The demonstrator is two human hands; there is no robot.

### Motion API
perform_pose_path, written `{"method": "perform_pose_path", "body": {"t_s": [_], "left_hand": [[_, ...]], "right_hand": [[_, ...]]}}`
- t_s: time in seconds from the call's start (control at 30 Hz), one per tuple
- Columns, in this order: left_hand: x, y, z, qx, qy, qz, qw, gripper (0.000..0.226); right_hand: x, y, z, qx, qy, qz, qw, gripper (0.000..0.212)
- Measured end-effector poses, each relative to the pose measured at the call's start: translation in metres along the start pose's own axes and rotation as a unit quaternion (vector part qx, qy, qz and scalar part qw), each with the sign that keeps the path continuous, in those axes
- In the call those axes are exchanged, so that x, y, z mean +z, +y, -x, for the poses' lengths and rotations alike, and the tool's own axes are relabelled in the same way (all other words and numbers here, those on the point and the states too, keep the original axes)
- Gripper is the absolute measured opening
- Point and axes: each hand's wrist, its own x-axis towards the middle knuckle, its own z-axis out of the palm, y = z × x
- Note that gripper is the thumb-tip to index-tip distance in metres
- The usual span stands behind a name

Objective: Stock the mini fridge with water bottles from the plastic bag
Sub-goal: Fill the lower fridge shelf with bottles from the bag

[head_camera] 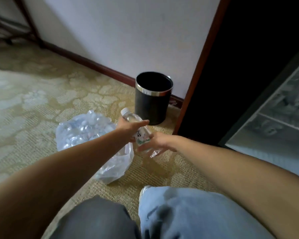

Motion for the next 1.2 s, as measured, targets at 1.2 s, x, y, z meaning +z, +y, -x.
{"method": "perform_pose_path", "body": {"t_s": [1.2], "left_hand": [[0.065,0.061,0.112,0.113,-0.159,0.084,0.977,0.033]], "right_hand": [[-0.054,0.004,0.140,-0.090,0.112,-0.194,0.970,0.029]]}}
